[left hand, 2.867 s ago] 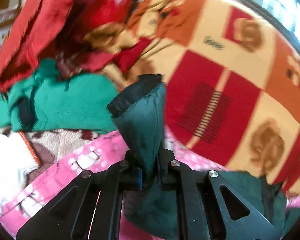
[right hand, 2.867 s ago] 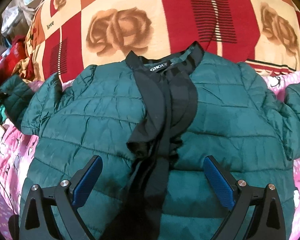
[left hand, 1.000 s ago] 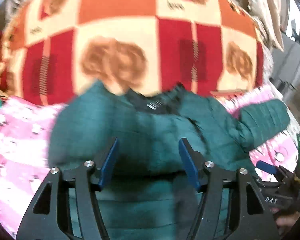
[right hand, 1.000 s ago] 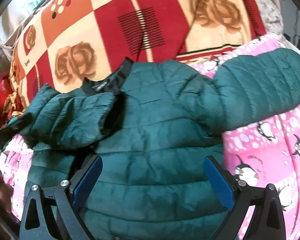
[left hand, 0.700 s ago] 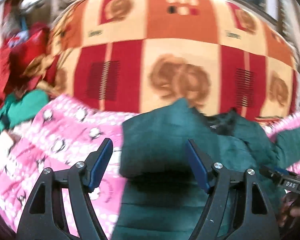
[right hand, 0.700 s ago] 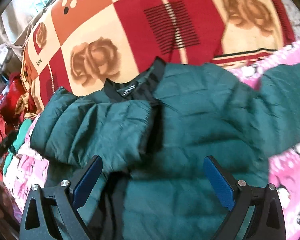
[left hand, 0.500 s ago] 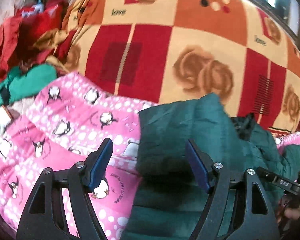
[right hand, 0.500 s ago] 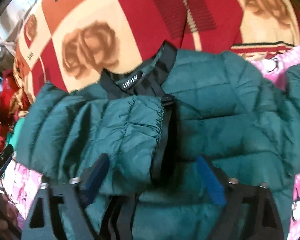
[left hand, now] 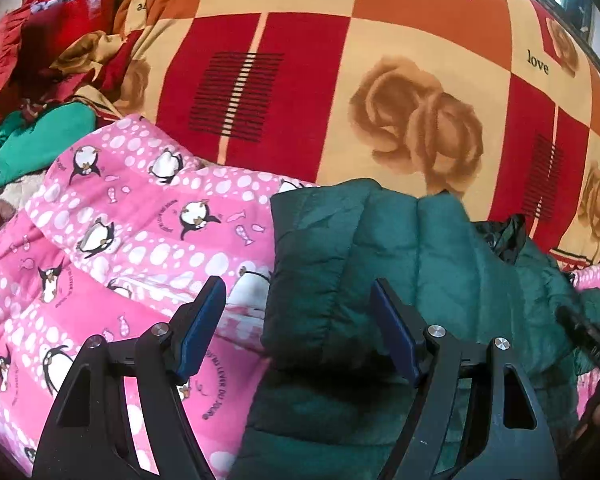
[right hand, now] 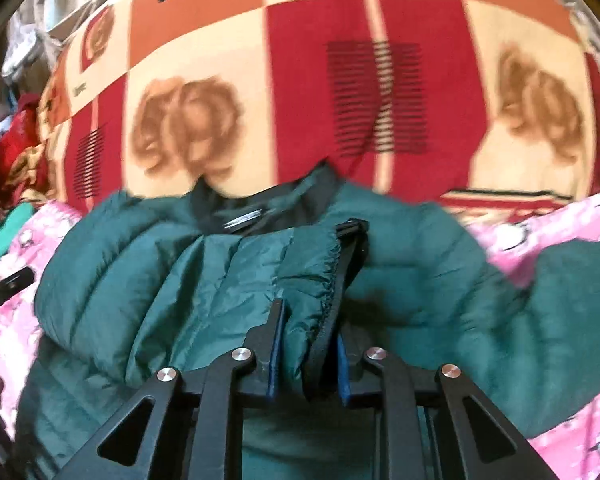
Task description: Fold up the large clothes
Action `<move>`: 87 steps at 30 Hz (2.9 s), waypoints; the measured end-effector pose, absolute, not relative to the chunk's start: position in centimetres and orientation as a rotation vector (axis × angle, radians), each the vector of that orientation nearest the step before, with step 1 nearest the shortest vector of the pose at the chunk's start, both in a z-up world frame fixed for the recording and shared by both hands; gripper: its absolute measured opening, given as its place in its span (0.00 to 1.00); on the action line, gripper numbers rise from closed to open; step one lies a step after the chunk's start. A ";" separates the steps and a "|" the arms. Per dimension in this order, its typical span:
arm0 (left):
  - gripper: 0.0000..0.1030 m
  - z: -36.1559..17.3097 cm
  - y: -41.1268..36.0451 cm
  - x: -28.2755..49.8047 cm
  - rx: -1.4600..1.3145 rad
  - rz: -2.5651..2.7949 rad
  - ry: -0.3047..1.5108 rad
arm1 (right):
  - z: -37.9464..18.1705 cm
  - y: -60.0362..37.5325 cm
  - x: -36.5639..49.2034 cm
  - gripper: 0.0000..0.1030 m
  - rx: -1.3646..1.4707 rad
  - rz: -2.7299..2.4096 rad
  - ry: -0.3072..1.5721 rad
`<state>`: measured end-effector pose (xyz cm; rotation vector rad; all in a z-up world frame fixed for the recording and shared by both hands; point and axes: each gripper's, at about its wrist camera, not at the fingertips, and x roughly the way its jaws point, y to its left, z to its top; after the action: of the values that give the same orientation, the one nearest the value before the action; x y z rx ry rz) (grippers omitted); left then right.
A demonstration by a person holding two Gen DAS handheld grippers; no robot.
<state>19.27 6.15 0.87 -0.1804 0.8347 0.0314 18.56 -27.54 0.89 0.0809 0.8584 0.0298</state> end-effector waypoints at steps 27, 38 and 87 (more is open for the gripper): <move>0.73 -2.7 1.3 24.3 -0.097 0.044 0.888 | 0.7 -21.3 23.0 0.68 0.197 0.257 0.943; 0.79 -4.7 1.6 24.2 -0.140 0.044 0.887 | -2.2 -20.2 24.8 0.73 0.095 0.161 0.974; 0.81 2.3 -4.0 13.4 0.028 0.014 0.749 | 3.1 -27.6 12.0 0.84 0.184 -0.016 0.914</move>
<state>13.39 -4.01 2.34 0.0280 0.7492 0.0145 11.96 -27.63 3.15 0.1842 0.9139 -0.0162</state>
